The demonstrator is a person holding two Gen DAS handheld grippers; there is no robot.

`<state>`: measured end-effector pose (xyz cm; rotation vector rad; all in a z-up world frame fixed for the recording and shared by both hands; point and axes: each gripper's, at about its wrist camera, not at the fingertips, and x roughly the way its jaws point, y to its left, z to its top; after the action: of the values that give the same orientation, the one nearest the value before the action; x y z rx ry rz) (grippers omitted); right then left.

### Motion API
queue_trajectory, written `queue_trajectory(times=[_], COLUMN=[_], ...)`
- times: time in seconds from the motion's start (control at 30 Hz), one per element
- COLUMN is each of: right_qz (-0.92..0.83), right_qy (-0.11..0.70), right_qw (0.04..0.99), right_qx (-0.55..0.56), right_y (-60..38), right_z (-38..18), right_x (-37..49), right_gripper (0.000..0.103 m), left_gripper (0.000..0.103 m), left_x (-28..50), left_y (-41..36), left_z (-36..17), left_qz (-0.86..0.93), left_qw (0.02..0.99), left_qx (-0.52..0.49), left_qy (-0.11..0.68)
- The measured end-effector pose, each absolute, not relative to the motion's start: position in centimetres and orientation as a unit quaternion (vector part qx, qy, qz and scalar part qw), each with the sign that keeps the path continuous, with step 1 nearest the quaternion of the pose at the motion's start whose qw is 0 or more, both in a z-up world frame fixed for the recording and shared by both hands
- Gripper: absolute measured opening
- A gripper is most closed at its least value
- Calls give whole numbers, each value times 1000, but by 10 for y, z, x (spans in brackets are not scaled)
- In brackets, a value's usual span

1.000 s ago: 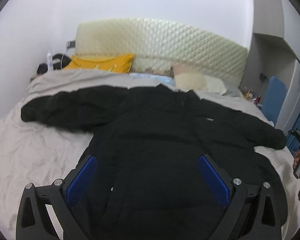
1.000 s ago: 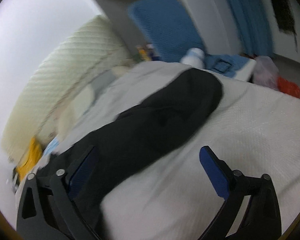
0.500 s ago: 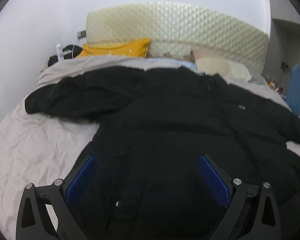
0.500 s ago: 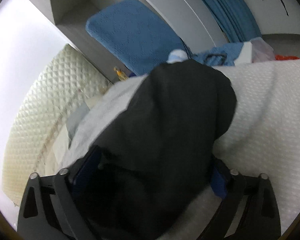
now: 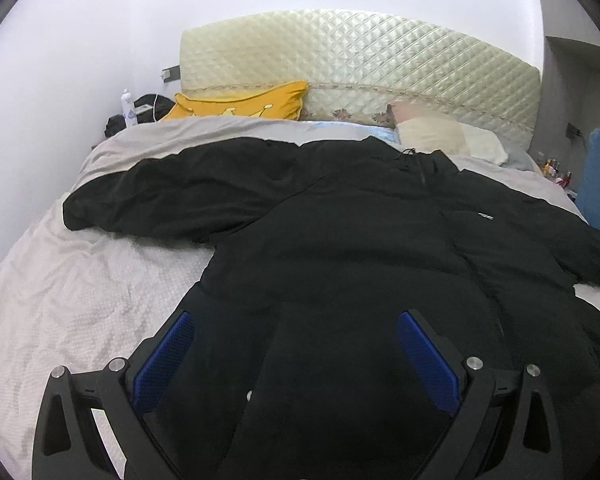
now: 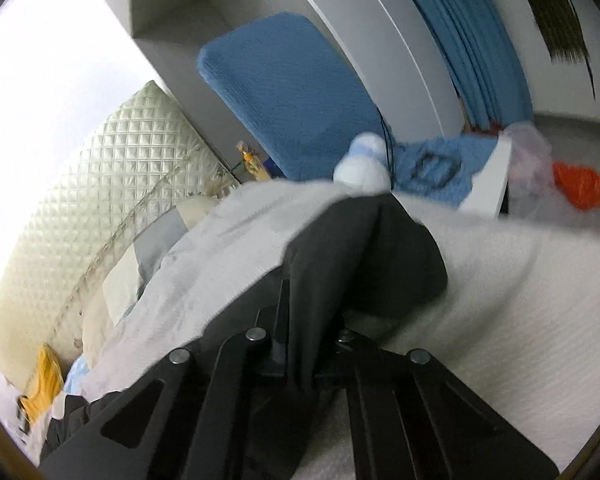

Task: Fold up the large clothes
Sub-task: 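Close the right gripper on the sleeve cuff and lift it, then carry the held sleeve with the right gripper across the jacket body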

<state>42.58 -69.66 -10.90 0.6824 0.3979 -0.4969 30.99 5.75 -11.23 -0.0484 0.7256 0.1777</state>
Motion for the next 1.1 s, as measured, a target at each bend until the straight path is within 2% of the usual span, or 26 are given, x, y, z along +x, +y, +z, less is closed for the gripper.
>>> queue_trajectory(times=[0.23,0.43,0.6,0.8,1.1], right_qz=[-208,-165,-123,-70,11], right_qy=[181,156,138,127,115], right_qw=[922,944,960,972,980], right_qx=[271,238,210,188,164], right_y=[-667,-617,-566,-493,-366], right_z=[-6,59,100,138,173], right_x=[411,405,398,388,392], right_gripper=[5,5,5,5,5], left_gripper=[103,103,103,103,103], left_x=[301,279,253,232,238], left_y=[47,23,3,9,41], left_z=[-89,-69,-50,-36,-65], left_qz=[50,33,19,4,-5], left_qw=[921,924,932,941,945], left_qx=[-52,-13,23,14,13], left_qy=[384,381,360,337,326])
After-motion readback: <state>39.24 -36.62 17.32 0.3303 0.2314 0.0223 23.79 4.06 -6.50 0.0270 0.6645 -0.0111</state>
